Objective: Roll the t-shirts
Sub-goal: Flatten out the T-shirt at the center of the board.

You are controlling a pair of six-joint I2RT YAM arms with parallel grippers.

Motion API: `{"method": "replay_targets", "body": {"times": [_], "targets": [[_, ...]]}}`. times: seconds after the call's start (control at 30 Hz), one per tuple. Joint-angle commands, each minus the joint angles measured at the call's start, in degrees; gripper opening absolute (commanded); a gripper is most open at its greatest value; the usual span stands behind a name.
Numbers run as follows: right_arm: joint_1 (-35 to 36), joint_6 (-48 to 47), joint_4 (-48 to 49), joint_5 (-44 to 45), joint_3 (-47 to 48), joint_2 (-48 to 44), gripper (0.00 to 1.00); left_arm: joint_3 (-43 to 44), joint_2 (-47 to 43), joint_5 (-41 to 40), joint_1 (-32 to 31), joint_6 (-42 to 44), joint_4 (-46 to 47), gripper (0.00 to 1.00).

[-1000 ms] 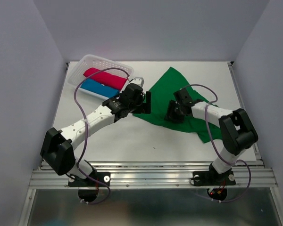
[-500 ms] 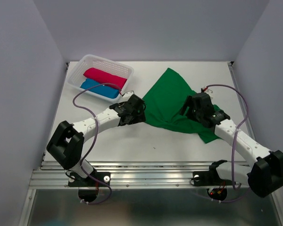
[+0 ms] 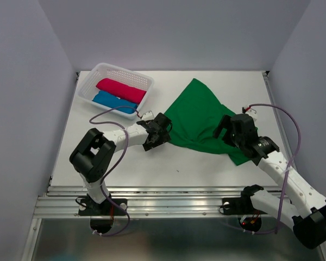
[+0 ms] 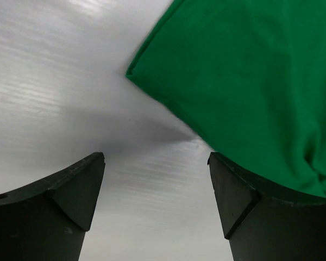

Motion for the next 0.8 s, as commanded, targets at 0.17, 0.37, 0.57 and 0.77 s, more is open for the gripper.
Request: {"method": "replay_targets", "body": {"times": [0.17,0.37,0.57,0.77], "targets": [[-0.1,0.8,-5.6,2.3,0.2,-3.6,0.99,2.4,2.7,-2.7,0.1,-2.9,1.7,0.86],[-0.1,1.0,-5.8,2.4,0.7,-3.5,0.99,4.2,5.9,-4.1,0.4,-4.0,1.3,0.79],[-0.1,1.5,-6.1,2.5,0.4,-3.0,1.0,6.3,9.1,-4.8,1.3,-3.4,1.0,0.66],[-0.1,2.6,-6.5,1.7,0.6,-2.2,1.0,6.7,10.5,-2.8,2.0,0.1,4.1,0.04]]}}
